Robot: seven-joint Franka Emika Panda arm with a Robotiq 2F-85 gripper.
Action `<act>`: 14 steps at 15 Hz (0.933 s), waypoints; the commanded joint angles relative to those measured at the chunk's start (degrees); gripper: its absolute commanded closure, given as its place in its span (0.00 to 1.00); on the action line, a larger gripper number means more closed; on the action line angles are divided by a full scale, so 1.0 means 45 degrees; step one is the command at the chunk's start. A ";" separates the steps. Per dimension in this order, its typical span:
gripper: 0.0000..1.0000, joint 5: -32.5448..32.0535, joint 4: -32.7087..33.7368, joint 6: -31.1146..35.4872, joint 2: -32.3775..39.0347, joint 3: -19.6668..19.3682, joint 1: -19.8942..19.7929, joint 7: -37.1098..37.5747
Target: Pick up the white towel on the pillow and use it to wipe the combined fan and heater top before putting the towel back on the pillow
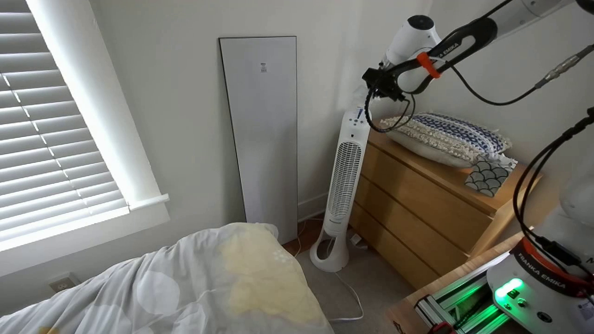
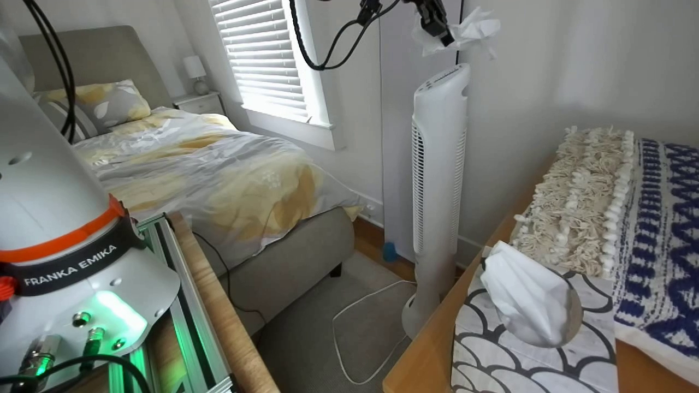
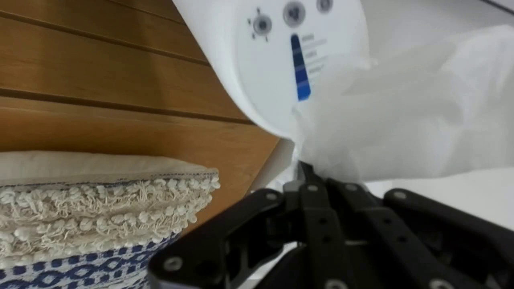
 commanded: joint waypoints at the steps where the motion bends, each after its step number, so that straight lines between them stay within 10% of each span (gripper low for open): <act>1: 0.99 0.1040 -0.0459 0.0088 -0.1102 -0.0404 -0.0713 0.0206; 8: 0.99 0.3575 0.0298 0.0015 -0.0160 -0.1373 -0.2130 0.0012; 14: 0.99 0.2746 0.1720 0.0118 0.2196 -0.2988 -0.2425 0.2146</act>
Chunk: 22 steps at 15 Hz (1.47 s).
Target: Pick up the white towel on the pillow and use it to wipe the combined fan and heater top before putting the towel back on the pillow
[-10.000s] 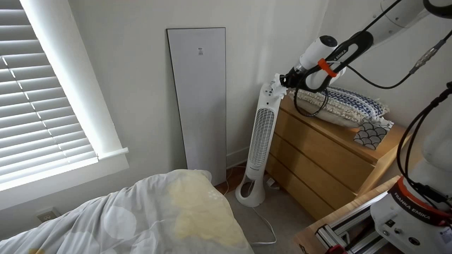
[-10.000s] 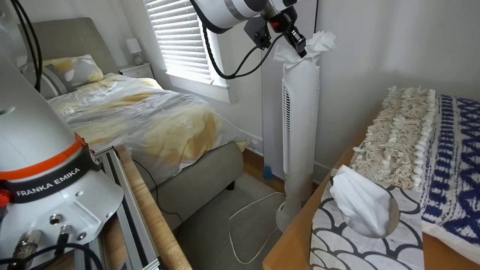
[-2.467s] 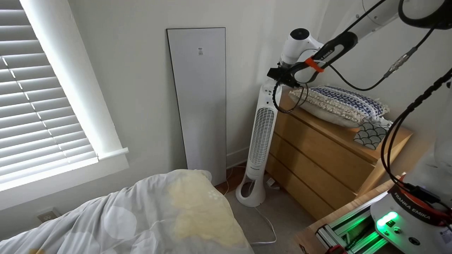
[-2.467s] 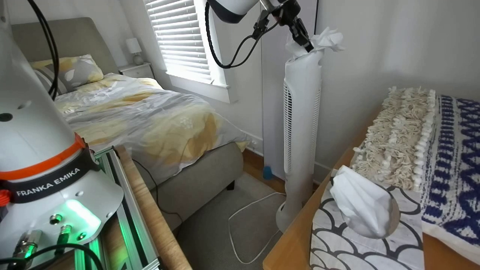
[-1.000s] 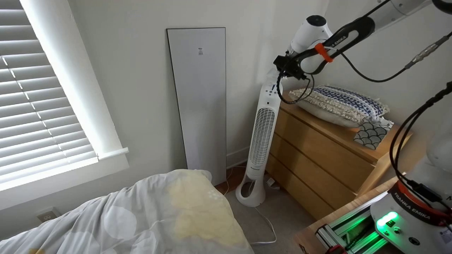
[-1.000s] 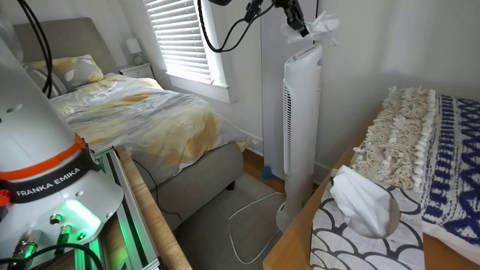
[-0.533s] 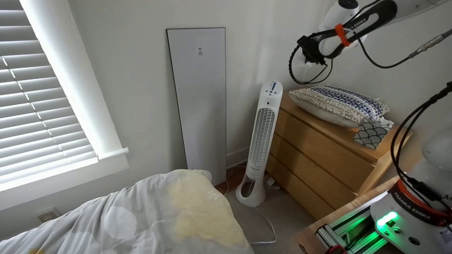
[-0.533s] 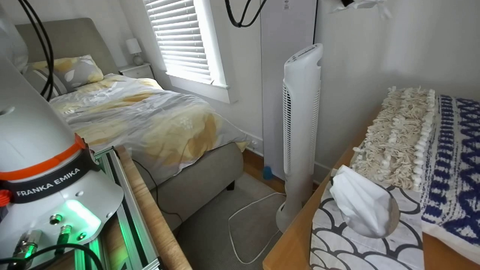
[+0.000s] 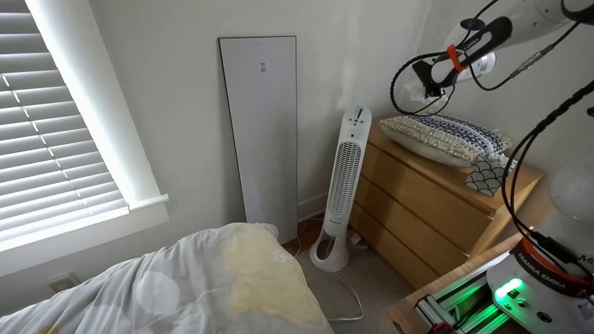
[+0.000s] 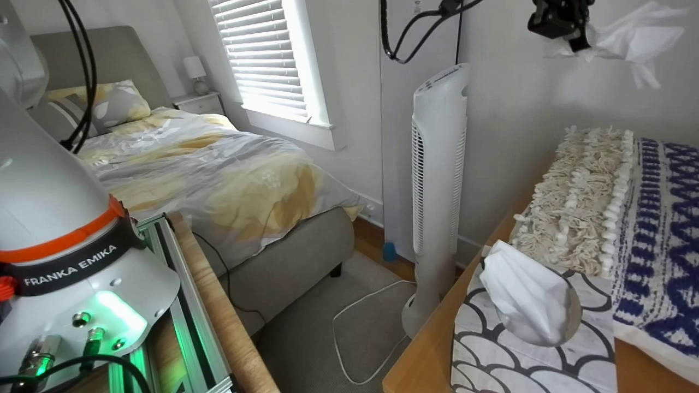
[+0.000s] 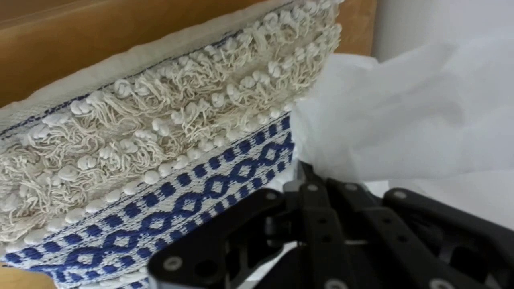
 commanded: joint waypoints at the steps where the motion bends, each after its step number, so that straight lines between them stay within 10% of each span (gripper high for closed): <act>1: 0.99 -0.0227 0.1183 -0.0145 0.1640 -0.0902 0.0023 0.1495; 4: 0.99 -0.0274 0.1676 -0.0803 0.2500 -0.1497 0.0179 0.1900; 5: 0.71 0.0184 0.1829 -0.0764 0.2756 -0.2139 0.0700 0.1530; 9: 0.49 0.0205 0.2221 -0.0727 0.2910 -0.2527 0.1187 0.1057; 16: 0.00 0.1799 0.0973 -0.0919 0.0895 0.0051 0.0775 -0.4031; 22: 0.00 0.5215 -0.1296 -0.1801 -0.1989 0.2589 0.0055 -0.9445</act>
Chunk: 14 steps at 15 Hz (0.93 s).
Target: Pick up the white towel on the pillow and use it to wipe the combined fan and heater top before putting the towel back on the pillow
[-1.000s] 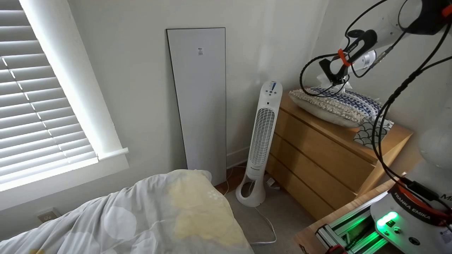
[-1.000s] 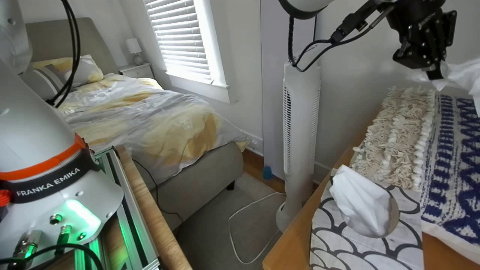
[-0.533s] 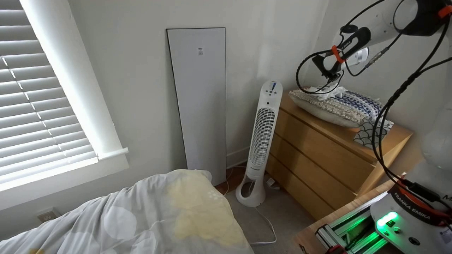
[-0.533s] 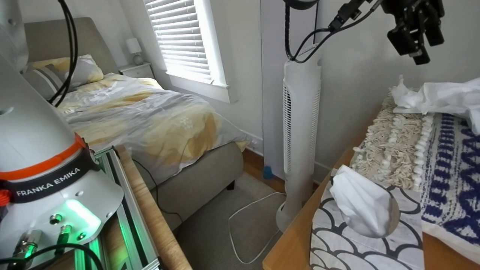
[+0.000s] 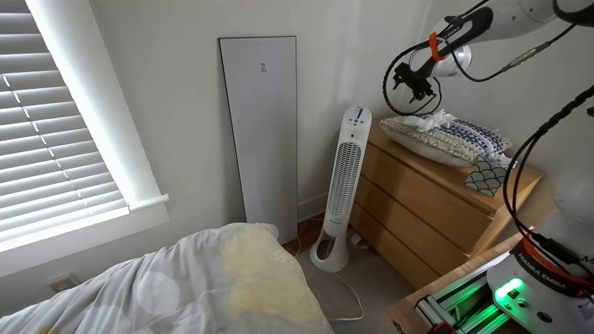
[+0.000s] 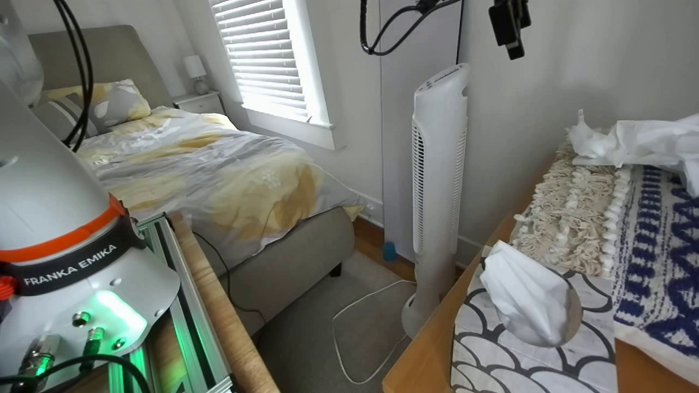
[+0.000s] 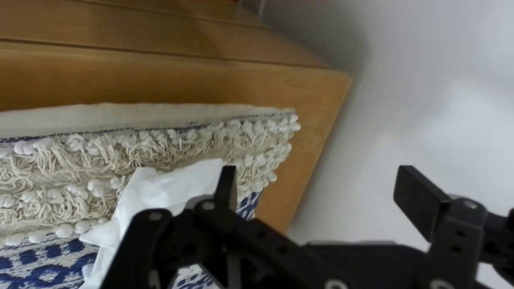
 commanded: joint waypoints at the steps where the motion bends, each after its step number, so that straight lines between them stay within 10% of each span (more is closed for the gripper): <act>1: 0.00 0.2293 -0.2010 -0.1230 -0.2454 0.1581 -0.0783 -0.3422; 9: 0.00 0.5073 -0.3016 -0.6205 -0.4783 0.1075 0.0379 -0.8922; 14: 0.00 0.4703 -0.2655 -0.6063 -0.4508 0.1095 0.0362 -0.8520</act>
